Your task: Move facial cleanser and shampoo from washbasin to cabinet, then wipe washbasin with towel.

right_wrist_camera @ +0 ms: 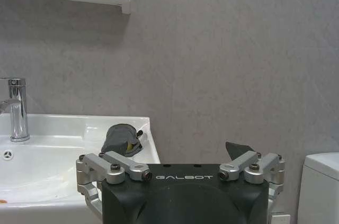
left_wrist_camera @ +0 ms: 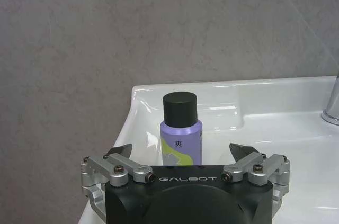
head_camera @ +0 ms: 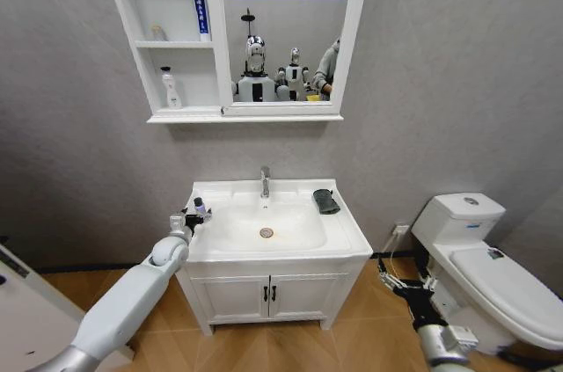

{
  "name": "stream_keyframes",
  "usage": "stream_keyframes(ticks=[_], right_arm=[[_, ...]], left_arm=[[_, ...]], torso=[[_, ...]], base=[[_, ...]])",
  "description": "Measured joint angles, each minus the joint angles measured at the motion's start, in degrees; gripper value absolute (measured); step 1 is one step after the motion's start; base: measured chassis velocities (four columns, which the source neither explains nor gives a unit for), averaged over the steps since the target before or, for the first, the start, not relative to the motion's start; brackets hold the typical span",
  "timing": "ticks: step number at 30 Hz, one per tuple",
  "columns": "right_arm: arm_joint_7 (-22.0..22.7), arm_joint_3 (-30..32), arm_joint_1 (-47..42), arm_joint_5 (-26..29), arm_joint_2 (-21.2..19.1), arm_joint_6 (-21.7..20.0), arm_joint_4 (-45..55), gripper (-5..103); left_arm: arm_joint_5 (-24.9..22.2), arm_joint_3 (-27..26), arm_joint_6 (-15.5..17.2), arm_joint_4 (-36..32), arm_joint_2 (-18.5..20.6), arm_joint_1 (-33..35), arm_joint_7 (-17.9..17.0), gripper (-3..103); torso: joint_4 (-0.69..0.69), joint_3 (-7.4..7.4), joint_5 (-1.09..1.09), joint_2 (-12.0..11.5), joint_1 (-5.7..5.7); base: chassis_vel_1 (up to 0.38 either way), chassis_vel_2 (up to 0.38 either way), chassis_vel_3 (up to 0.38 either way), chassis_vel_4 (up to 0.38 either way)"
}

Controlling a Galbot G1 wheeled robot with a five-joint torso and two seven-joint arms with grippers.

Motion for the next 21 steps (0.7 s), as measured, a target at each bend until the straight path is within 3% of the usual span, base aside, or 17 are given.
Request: stream_keyframes(ticks=[8, 11, 18, 20, 21], right_arm=[[0.0, -1.1, 0.3, -0.2, -0.1, 0.0, -0.9, 100], [0.0, -1.2, 0.4, -0.4, 0.0, 0.1, -1.3, 100], [-0.1, -1.0, 0.3, -0.4, 0.0, 0.3, -1.7, 100], [-0.1, -1.1, 0.3, -0.4, 0.0, 0.3, -1.7, 100], [-0.1, -1.2, 0.4, -0.4, 0.0, 0.3, -1.7, 100]], left_arm=[[1.0, 0.1, -0.5, 2.1, -1.2, -0.7, 0.3, 102], [1.0, 0.1, -0.6, 2.8, -1.9, -0.9, 0.3, 95], [1.5, 0.0, -1.3, 4.3, -3.1, -1.0, 0.8, 62], [1.5, 0.0, -1.3, 4.4, -3.2, -1.1, 0.9, 62], [1.5, -0.1, -1.4, 4.7, -3.4, -1.2, 1.0, 57]], torso=[[0.00, 0.00, 0.00, 0.0, 0.00], [0.00, 0.00, 0.01, 0.0, 0.00], [0.00, 0.00, 0.00, 0.0, 0.00], [0.00, 0.00, 0.00, 0.0, 0.00], [-0.01, 0.00, 0.00, 0.0, 0.00]], base=[[0.000, 0.000, 0.000, 0.000], [0.000, 0.000, 0.000, 0.000], [0.000, 0.000, 0.000, 0.000], [0.000, 0.000, 0.000, 0.000], [0.000, 0.000, 0.000, 0.000]])
